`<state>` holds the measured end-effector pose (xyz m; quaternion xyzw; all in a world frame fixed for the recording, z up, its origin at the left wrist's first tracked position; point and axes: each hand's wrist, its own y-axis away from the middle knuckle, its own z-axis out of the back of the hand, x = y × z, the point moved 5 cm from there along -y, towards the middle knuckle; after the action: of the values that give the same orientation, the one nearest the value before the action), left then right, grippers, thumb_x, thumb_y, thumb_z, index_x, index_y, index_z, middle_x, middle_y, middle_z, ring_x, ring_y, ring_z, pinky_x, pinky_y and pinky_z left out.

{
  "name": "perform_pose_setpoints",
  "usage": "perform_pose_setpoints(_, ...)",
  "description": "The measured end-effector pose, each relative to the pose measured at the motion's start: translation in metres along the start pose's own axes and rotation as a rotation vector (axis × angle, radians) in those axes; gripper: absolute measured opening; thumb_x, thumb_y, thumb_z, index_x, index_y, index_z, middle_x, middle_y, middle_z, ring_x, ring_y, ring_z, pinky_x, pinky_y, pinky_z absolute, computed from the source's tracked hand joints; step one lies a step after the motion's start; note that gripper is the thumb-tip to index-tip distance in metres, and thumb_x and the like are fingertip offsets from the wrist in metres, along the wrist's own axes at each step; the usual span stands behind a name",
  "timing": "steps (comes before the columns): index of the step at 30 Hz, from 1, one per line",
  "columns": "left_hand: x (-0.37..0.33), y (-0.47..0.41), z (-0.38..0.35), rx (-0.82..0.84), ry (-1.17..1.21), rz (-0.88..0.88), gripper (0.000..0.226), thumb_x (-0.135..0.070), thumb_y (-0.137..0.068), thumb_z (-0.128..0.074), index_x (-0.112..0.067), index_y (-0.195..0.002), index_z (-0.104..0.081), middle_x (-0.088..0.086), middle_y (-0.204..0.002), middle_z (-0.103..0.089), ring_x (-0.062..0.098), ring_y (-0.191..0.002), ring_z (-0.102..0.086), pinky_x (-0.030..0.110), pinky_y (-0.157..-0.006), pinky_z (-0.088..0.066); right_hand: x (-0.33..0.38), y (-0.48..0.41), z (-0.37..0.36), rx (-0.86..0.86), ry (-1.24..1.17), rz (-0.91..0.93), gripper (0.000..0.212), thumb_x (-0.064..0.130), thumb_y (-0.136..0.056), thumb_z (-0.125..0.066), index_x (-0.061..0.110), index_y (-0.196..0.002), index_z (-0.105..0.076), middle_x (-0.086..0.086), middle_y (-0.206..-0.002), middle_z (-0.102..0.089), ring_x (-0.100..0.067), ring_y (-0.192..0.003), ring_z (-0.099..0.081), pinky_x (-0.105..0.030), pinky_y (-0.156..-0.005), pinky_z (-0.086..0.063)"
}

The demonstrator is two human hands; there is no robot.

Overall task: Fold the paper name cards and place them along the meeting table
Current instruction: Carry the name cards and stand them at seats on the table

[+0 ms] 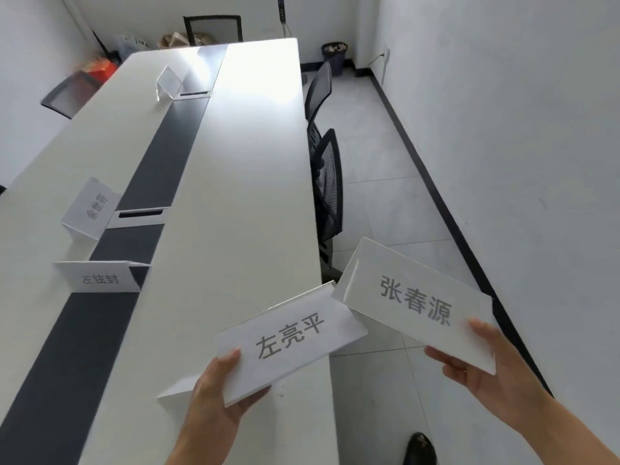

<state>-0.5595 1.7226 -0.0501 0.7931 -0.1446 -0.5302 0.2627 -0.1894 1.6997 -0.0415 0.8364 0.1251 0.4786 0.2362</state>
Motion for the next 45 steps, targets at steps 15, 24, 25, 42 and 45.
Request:
perform_pose_setpoints(15, 0.032, -0.058, -0.196, -0.049, 0.199, 0.072, 0.026, -0.029, -0.083, -0.055, -0.018, -0.099, -0.071, 0.01, -0.101, -0.074, 0.027, -0.073, -0.073, 0.048, -0.068, -0.058, 0.142, -0.101, 0.144, -0.089, -0.003, -0.031, 0.031, 0.037, -0.09, -0.049, 0.025, -0.102, -0.074, -0.006, -0.1, -0.074, -0.037, -0.089, -0.066, -0.026, -0.047, -0.053)
perform_pose_setpoints(24, -0.052, -0.175, -0.231, -0.105, 0.394, -0.051, 0.029, -0.035, -0.073, -0.059, -0.024, -0.093, -0.076, 0.008, -0.1, -0.073, 0.029, -0.074, -0.073, 0.054, -0.069, -0.056, 0.21, -0.262, 0.088, -0.007, 0.062, -0.089, 0.033, 0.037, -0.084, -0.054, 0.019, -0.106, -0.07, -0.007, -0.093, -0.075, -0.031, -0.077, -0.071, -0.025, -0.046, -0.052)
perform_pose_setpoints(25, -0.063, -0.19, -0.233, -0.124, 0.414, -0.052, 0.035, -0.035, -0.074, -0.06, -0.021, -0.103, -0.073, 0.008, -0.102, -0.072, 0.029, -0.074, -0.073, 0.054, -0.07, -0.056, 0.219, -0.28, 0.078, 0.01, 0.079, -0.094, 0.035, 0.037, -0.083, -0.056, 0.017, -0.11, -0.068, -0.008, -0.095, -0.075, -0.031, -0.078, -0.071, -0.025, -0.047, -0.052)
perform_pose_setpoints(42, -0.177, -0.354, -0.239, -0.537, 0.545, -0.193, 0.023, -0.032, -0.092, -0.048, -0.025, -0.107, -0.064, 0.006, -0.105, -0.068, 0.029, -0.095, -0.059, 0.049, -0.084, -0.046, 0.33, -0.584, -0.108, 0.368, 0.491, -0.241, 0.058, 0.038, -0.066, -0.07, 0.018, -0.12, -0.062, -0.011, -0.108, -0.074, -0.031, -0.085, -0.071, -0.028, -0.05, -0.052)
perform_pose_setpoints(45, -0.176, -0.381, -0.246, -0.67, 0.598, -0.174, 0.022, -0.034, -0.09, -0.05, -0.026, -0.106, -0.064, 0.003, -0.105, -0.066, 0.026, -0.092, -0.059, 0.044, -0.079, -0.046, 0.343, -0.641, -0.141, 0.461, 0.594, -0.291, 0.074, 0.046, -0.051, -0.078, 0.018, -0.118, -0.063, -0.009, -0.103, -0.074, -0.029, -0.084, -0.072, -0.027, -0.051, -0.053)
